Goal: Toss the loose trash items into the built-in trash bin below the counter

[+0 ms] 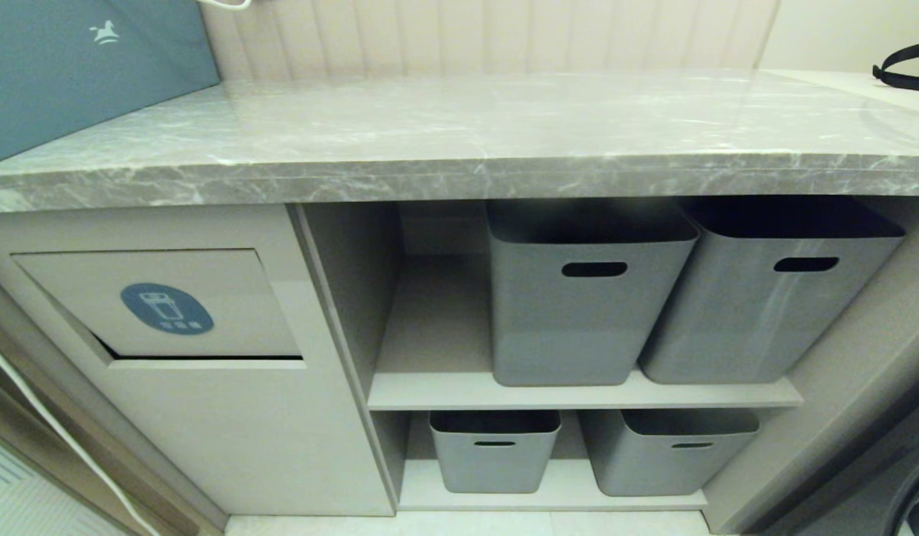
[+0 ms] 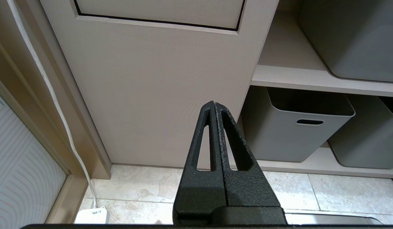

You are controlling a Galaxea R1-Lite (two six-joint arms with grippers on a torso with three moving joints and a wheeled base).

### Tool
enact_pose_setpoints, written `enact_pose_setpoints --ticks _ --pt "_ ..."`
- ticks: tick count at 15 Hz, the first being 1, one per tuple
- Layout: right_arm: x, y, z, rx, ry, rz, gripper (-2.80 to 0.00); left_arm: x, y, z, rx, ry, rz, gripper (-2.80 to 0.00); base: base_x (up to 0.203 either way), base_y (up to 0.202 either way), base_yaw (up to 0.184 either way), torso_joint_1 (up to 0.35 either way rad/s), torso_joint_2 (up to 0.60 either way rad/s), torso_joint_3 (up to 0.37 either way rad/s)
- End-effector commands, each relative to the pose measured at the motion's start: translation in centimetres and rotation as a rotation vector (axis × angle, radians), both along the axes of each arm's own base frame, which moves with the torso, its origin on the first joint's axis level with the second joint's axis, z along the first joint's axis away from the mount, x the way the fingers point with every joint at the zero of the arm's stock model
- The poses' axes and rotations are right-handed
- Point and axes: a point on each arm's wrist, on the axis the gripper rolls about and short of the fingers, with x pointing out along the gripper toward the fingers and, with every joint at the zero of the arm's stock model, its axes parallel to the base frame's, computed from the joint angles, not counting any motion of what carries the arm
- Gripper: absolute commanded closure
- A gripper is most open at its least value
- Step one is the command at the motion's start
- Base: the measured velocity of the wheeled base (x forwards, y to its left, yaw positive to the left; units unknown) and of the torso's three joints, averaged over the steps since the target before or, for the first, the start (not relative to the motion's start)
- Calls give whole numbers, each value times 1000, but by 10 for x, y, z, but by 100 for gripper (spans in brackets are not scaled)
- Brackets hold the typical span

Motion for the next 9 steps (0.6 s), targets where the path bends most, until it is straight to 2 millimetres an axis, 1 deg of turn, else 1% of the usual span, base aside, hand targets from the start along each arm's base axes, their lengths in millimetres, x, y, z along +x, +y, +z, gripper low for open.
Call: enact_pose_setpoints --ticks 1,9 --pt "0 0 0 1 1 0 0 0 0 0 0 2 1 0 0 0 0 0 0 0" --pt "0 0 0 -2 1 1 0 0 0 0 -1 2 1 0 0 0 0 0 0 0"
